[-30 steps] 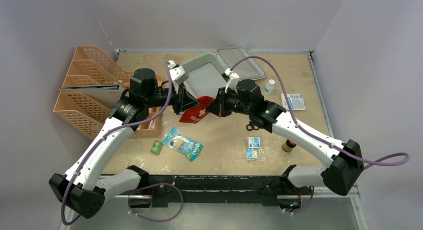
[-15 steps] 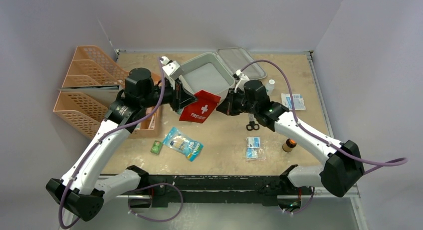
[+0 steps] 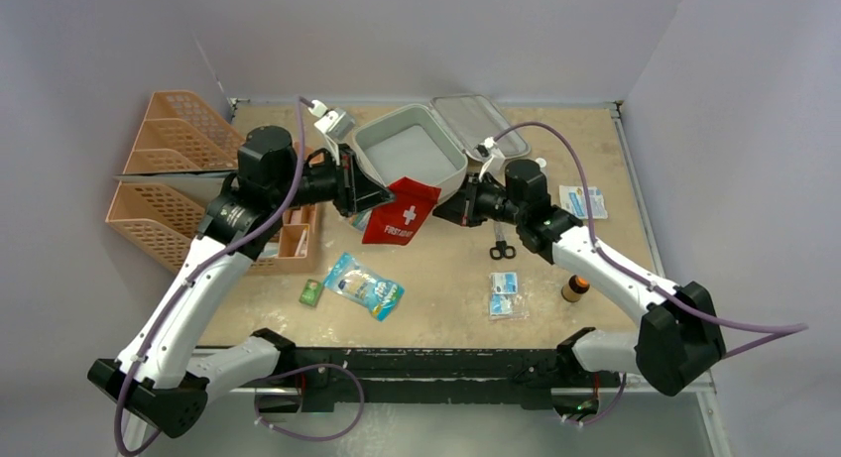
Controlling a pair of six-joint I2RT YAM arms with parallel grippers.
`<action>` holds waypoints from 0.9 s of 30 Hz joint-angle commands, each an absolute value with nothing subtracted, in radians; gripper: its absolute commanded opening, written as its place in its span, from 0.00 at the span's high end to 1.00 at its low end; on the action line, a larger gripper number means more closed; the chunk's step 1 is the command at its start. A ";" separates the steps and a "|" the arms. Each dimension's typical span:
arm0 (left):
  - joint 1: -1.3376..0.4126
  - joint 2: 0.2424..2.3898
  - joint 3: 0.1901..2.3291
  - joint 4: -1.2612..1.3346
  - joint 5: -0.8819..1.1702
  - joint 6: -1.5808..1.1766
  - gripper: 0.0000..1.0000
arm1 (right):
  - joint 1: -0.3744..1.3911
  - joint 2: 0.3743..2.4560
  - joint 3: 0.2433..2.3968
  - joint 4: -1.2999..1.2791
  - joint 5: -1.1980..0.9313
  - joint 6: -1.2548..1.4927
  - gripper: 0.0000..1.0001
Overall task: Organize the medicine kit
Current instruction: Zip the medicine pouch.
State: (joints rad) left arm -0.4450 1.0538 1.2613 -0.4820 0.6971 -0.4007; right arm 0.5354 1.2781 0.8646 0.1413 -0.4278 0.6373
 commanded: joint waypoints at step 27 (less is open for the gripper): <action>-0.439 1.120 1.229 -0.523 1.061 -0.230 1.00 | 0.482 1.092 0.992 0.034 -0.930 0.408 0.16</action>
State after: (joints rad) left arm -0.4450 1.1164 1.2388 -0.5640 0.9390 -0.2646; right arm 0.4831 1.0050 0.9504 0.0635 -0.7780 0.4473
